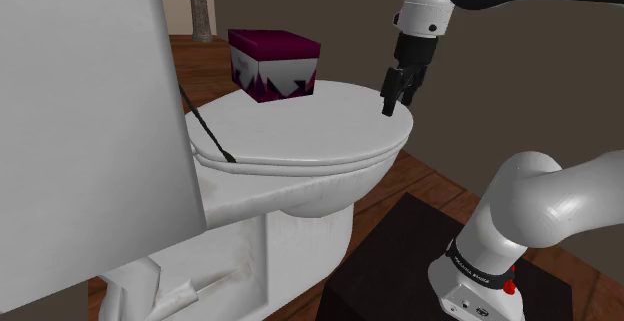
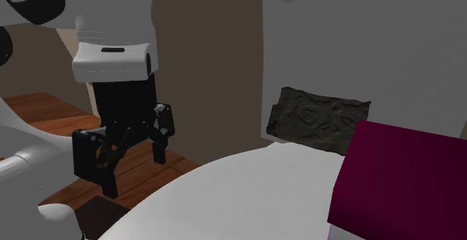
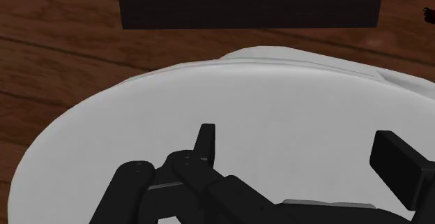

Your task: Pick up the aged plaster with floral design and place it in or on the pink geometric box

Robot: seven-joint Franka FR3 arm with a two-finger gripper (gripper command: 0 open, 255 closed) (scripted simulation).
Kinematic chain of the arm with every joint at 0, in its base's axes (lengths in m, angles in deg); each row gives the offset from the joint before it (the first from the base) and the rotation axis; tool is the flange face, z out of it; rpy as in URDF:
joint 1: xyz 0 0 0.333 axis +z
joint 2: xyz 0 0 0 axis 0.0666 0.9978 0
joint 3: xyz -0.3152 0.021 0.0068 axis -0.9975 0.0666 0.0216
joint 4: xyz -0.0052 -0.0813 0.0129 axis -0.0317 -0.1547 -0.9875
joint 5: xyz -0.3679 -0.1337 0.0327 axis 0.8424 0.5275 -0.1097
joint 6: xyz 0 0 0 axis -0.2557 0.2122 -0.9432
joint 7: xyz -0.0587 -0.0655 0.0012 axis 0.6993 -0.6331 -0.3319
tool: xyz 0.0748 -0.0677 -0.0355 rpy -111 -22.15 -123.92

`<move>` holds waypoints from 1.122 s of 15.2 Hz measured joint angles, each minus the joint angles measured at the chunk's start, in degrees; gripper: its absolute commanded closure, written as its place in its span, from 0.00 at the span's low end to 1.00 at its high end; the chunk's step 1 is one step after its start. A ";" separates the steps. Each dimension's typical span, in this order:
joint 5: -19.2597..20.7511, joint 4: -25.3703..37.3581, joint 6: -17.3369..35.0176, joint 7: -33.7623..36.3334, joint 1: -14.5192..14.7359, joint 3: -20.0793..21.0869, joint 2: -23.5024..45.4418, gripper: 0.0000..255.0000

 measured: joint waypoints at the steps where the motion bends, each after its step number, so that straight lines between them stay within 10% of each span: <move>1: 0.00 0.00 0.00 0.00 0.00 0.00 0.00 0.00; 17: 1.71 -5.72 31.27 15.15 5.44 26.92 0.23 0.00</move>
